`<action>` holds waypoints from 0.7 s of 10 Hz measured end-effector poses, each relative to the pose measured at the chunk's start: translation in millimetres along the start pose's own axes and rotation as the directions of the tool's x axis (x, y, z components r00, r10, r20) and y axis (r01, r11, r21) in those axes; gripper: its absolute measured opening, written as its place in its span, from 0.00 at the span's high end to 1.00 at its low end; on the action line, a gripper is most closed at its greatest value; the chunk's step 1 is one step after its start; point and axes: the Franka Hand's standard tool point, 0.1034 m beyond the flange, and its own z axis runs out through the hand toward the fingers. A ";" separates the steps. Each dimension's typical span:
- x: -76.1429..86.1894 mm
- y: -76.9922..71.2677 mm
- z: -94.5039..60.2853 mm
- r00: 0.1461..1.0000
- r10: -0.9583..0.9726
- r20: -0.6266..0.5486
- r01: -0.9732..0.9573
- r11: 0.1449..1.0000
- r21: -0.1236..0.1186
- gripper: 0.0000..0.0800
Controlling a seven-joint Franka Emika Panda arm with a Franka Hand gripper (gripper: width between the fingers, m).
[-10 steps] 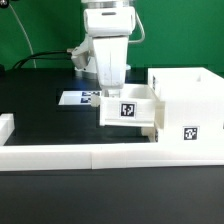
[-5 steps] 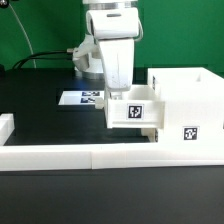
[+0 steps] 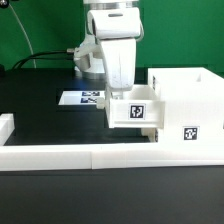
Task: Assemble drawer
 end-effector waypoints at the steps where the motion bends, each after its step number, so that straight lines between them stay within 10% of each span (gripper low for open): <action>1: -0.4 2.8 -0.3 1.000 -0.011 -0.001 0.011 1.000 -0.003 0.95; 7: -2.1 3.2 0.8 1.000 -0.013 -0.002 0.013 1.000 -0.012 0.95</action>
Offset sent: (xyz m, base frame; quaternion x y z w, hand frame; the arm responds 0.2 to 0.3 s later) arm 0.0000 0.0000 0.0000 -0.0650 0.0000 0.0000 0.9979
